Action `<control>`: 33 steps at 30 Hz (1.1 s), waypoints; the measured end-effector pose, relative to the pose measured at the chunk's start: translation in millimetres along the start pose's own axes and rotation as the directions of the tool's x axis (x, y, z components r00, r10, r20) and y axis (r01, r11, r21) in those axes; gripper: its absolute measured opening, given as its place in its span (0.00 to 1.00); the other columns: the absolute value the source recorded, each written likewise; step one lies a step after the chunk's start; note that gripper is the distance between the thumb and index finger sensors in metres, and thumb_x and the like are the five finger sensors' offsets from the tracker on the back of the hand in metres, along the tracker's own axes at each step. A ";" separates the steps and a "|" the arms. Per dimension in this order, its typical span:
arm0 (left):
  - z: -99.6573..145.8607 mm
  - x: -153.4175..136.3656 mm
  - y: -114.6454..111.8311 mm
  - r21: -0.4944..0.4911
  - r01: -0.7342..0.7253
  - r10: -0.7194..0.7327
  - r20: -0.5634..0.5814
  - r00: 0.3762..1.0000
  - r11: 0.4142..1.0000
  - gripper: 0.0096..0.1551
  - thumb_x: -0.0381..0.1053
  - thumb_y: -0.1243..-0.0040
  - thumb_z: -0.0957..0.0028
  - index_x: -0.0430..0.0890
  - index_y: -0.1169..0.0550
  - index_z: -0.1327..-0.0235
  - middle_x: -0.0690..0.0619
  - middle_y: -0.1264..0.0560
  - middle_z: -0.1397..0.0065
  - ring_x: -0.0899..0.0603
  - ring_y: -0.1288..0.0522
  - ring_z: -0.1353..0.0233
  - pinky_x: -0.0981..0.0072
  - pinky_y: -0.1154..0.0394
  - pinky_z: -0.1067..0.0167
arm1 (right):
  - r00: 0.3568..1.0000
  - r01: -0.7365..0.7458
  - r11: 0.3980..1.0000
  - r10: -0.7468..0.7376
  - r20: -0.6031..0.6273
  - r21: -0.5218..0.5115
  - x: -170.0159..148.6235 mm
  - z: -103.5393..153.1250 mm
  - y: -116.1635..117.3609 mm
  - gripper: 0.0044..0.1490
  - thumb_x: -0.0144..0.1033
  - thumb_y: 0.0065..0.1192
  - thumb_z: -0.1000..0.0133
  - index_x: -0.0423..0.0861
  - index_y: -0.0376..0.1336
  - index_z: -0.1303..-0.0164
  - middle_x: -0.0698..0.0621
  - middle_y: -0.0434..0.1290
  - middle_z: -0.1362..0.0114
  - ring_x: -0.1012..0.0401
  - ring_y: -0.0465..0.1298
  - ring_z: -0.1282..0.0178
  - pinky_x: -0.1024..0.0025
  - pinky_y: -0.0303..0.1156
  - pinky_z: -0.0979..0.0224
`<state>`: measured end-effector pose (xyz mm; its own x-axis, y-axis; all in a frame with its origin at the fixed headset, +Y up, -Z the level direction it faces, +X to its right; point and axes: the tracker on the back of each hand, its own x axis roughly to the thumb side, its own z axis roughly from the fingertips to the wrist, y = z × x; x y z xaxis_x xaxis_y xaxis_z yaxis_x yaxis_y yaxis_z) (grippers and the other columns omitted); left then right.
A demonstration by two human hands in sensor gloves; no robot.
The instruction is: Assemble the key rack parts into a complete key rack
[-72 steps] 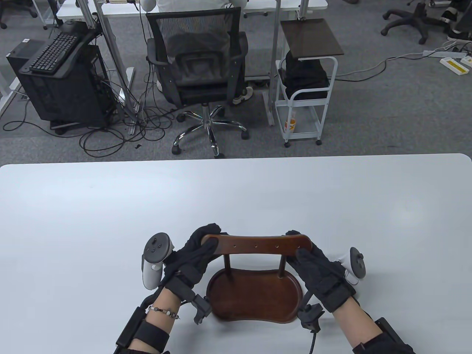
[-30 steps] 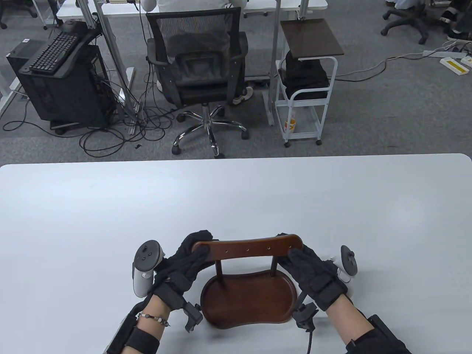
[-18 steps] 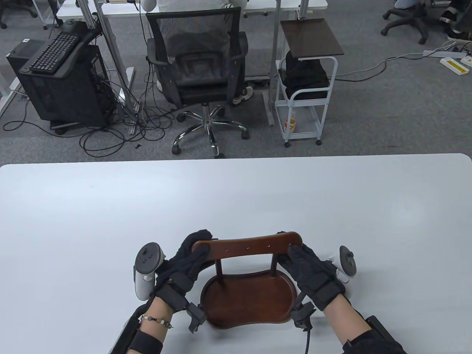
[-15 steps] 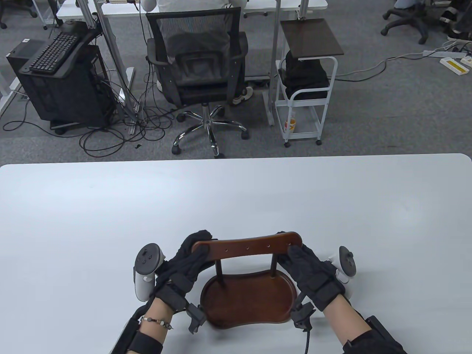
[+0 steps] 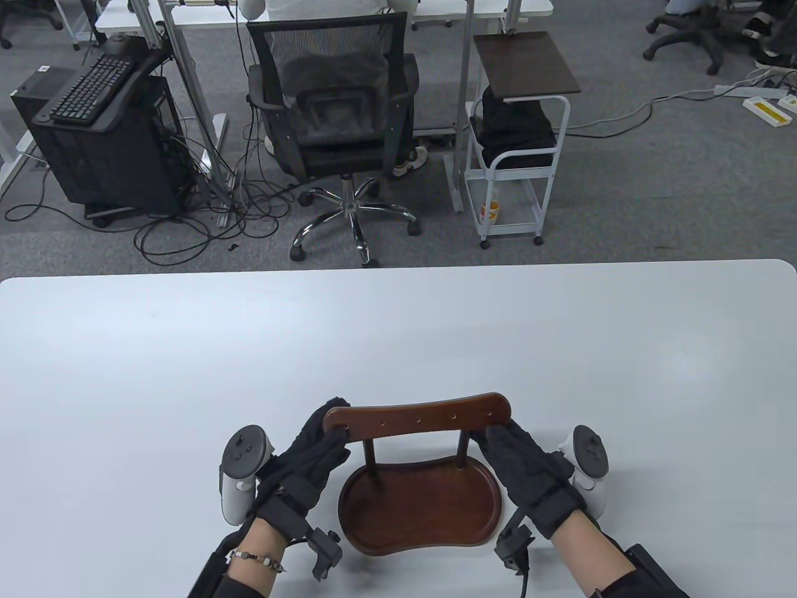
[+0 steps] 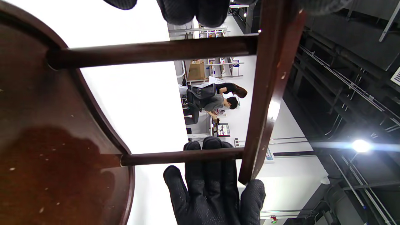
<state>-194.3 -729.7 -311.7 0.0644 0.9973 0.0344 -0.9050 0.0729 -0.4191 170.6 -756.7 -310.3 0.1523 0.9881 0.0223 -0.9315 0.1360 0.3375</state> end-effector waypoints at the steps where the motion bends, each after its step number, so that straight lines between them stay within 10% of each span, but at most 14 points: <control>1: 1.9 0.8 1.4 0.001 0.003 -0.003 0.007 1.000 1.000 0.45 0.68 0.52 0.39 0.52 0.51 0.16 0.47 0.47 0.09 0.34 0.47 0.11 0.29 0.47 0.23 | 1.000 -0.011 1.000 0.011 0.001 -0.002 -0.2 1.6 -0.6 0.46 0.53 0.52 0.36 0.40 0.47 0.15 0.39 0.56 0.13 0.39 0.53 0.17 0.37 0.43 0.25; 22: 52.4 11.1 42.6 0.280 0.287 -0.277 -0.073 0.958 0.916 0.36 0.63 0.59 0.36 0.48 0.42 0.19 0.42 0.40 0.13 0.31 0.40 0.16 0.30 0.44 0.26 | 0.882 -0.469 0.861 0.469 -0.053 -0.196 20.8 44.8 -35.1 0.41 0.45 0.53 0.36 0.35 0.51 0.18 0.34 0.59 0.16 0.34 0.55 0.20 0.36 0.43 0.25; 33: 57.1 17.8 37.4 0.304 0.793 -0.725 -0.324 0.608 0.529 0.35 0.61 0.59 0.36 0.46 0.40 0.19 0.41 0.39 0.14 0.30 0.39 0.17 0.31 0.43 0.27 | 0.561 -0.826 0.530 0.804 -0.195 -0.192 30.3 49.0 -41.4 0.37 0.41 0.52 0.35 0.34 0.57 0.21 0.32 0.64 0.19 0.33 0.58 0.22 0.33 0.47 0.26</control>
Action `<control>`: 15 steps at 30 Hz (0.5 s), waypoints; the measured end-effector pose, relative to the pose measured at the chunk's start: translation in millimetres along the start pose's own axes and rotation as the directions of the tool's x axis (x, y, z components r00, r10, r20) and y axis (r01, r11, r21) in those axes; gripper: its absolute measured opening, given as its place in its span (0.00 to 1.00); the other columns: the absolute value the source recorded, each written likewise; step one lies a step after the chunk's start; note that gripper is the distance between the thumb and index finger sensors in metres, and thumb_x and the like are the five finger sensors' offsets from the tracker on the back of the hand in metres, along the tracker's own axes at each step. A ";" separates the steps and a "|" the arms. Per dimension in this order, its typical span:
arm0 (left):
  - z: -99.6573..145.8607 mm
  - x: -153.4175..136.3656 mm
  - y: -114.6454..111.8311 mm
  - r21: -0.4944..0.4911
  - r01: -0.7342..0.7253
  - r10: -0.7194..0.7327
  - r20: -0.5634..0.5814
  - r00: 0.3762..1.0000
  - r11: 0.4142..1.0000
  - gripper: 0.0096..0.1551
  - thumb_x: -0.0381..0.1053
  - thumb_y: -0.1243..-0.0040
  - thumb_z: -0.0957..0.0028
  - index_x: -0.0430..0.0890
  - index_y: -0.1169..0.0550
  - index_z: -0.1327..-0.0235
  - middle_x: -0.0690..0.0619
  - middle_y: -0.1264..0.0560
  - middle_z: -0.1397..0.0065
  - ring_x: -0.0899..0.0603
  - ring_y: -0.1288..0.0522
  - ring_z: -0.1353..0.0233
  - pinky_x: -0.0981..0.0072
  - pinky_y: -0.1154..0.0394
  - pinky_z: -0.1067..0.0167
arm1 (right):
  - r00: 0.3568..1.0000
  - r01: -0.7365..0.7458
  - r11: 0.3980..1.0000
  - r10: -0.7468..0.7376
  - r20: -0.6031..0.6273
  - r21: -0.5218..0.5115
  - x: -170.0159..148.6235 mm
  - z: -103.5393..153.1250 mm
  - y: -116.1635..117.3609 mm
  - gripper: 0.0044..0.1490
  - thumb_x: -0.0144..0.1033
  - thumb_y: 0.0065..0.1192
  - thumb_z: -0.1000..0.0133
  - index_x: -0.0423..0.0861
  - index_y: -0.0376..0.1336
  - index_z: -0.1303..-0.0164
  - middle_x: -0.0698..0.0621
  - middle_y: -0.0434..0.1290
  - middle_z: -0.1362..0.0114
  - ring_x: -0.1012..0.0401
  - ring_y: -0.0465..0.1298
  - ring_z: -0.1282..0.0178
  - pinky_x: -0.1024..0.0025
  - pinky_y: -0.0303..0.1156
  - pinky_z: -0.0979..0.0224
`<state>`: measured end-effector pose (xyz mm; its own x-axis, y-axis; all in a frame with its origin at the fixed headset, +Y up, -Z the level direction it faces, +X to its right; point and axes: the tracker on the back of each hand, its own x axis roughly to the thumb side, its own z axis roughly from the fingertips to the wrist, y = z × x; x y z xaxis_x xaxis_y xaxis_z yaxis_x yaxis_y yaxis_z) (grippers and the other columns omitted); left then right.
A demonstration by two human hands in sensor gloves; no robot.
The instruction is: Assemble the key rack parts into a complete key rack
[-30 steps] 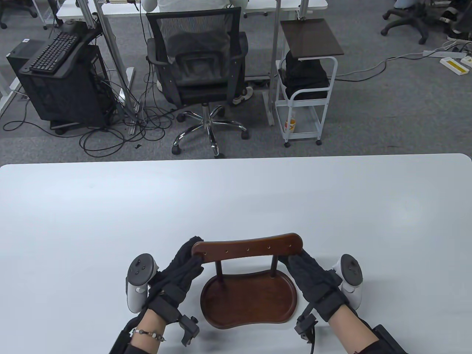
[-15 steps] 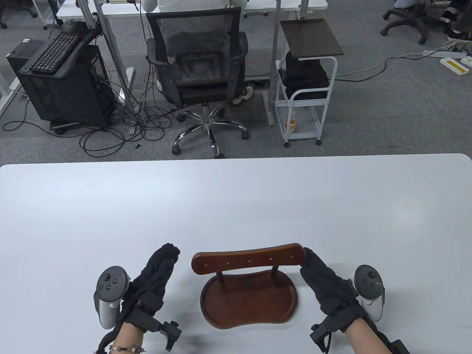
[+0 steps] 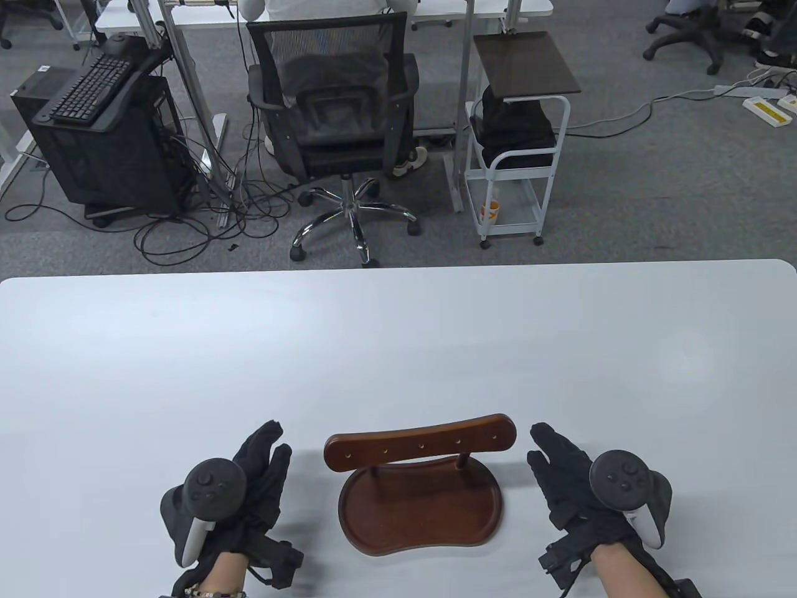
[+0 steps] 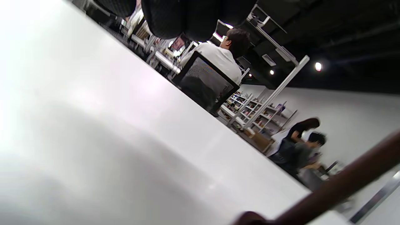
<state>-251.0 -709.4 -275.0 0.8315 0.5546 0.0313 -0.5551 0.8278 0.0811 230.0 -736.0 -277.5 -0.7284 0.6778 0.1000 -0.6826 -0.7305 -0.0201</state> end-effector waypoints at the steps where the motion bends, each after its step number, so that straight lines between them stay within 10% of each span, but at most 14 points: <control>1: -0.3 1.6 -0.6 -0.018 0.075 -0.075 0.017 0.997 0.997 0.37 0.62 0.60 0.36 0.46 0.42 0.18 0.41 0.41 0.13 0.30 0.41 0.16 0.30 0.44 0.26 | 0.995 -0.099 0.995 0.099 0.012 -0.009 0.9 0.2 -0.6 0.37 0.42 0.52 0.35 0.34 0.57 0.20 0.32 0.64 0.19 0.33 0.58 0.22 0.33 0.47 0.26; 15: -1.1 11.7 -30.8 -0.136 0.543 -0.530 0.117 0.840 0.829 0.47 0.69 0.65 0.38 0.48 0.60 0.16 0.44 0.63 0.10 0.32 0.62 0.13 0.27 0.57 0.26 | 0.826 -0.563 0.826 0.560 0.062 0.035 9.6 2.0 16.4 0.43 0.48 0.46 0.35 0.42 0.41 0.14 0.39 0.46 0.10 0.40 0.39 0.15 0.38 0.31 0.23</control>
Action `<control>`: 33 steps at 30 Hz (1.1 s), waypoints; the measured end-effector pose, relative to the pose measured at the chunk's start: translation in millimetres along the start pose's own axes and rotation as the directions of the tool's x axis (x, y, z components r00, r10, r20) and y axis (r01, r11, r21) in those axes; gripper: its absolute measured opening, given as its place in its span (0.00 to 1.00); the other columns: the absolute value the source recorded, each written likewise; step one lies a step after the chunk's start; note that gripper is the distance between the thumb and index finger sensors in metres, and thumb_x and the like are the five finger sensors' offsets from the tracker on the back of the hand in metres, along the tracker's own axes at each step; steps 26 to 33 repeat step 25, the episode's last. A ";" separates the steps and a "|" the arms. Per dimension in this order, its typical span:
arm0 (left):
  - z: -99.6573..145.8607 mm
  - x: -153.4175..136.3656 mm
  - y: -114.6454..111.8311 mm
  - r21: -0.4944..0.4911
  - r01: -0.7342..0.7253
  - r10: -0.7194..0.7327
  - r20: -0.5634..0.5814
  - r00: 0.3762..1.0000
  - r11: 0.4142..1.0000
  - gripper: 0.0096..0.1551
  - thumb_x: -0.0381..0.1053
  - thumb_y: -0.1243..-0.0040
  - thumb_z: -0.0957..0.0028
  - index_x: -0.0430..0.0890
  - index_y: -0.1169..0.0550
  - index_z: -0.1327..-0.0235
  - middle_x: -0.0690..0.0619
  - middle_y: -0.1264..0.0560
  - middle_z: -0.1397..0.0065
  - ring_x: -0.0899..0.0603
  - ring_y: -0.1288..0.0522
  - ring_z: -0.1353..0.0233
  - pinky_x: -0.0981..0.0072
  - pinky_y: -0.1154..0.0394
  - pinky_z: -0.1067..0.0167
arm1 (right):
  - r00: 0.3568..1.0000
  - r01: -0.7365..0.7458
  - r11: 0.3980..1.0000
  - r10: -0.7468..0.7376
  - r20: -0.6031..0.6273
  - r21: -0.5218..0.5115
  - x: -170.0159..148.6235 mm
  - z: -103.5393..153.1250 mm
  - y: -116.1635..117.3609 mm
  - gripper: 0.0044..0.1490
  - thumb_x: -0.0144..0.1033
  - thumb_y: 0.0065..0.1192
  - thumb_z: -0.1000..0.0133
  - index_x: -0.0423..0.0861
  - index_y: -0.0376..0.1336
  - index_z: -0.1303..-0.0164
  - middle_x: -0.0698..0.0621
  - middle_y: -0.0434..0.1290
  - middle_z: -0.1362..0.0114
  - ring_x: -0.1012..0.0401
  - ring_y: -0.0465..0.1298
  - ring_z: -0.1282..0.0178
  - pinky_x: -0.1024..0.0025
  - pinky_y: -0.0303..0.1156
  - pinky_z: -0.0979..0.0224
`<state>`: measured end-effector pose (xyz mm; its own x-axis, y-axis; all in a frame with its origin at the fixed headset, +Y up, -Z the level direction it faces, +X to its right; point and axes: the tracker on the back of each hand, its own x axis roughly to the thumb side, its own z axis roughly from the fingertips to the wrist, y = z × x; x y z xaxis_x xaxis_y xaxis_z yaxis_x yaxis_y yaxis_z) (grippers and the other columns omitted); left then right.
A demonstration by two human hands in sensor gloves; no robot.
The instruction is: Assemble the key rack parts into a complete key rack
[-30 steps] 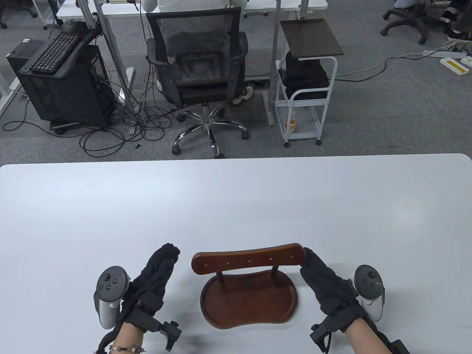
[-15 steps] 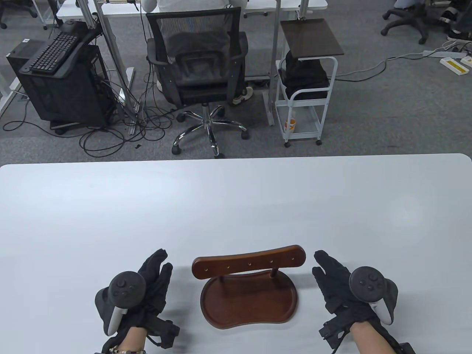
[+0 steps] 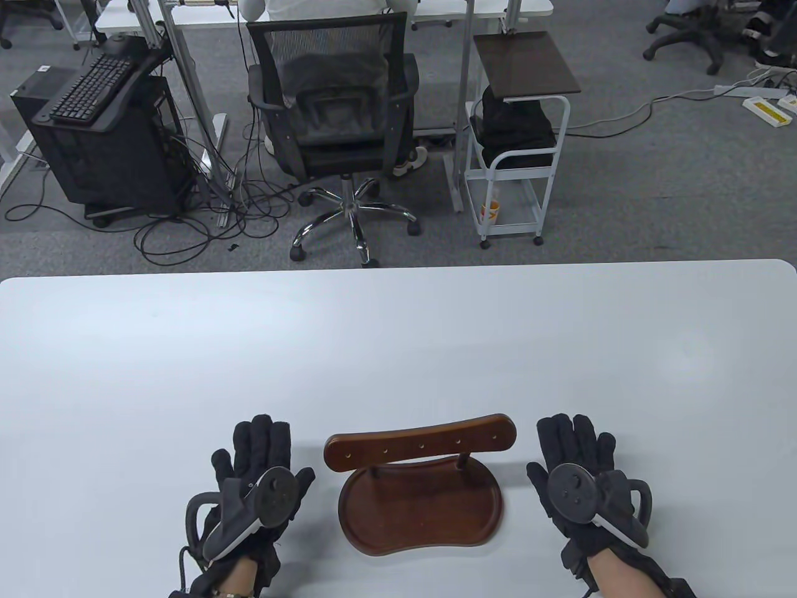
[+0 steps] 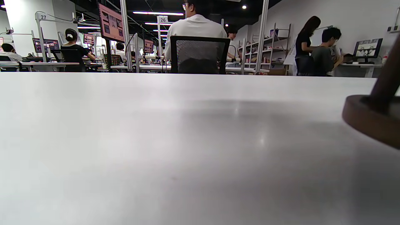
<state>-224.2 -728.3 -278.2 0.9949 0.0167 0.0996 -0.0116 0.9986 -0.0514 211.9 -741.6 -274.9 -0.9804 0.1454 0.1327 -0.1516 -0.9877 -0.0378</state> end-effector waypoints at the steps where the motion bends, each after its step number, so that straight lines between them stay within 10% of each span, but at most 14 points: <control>1: -0.4 1.1 -1.8 -0.010 0.006 -0.006 0.000 1.000 1.000 0.47 0.69 0.66 0.39 0.48 0.60 0.16 0.44 0.63 0.10 0.32 0.62 0.13 0.27 0.57 0.26 | 1.000 -0.003 1.000 0.003 0.005 0.006 1.0 -0.1 0.9 0.44 0.49 0.46 0.35 0.42 0.41 0.14 0.39 0.45 0.10 0.40 0.39 0.15 0.38 0.31 0.23; 33: -0.1 4.0 -6.6 -0.049 0.009 -0.009 0.004 1.000 0.999 0.46 0.69 0.66 0.39 0.48 0.58 0.16 0.44 0.62 0.10 0.32 0.60 0.13 0.27 0.56 0.26 | 0.999 0.024 0.997 -0.026 0.024 0.066 2.9 1.3 5.9 0.44 0.50 0.46 0.35 0.40 0.43 0.14 0.37 0.49 0.11 0.38 0.43 0.16 0.38 0.35 0.24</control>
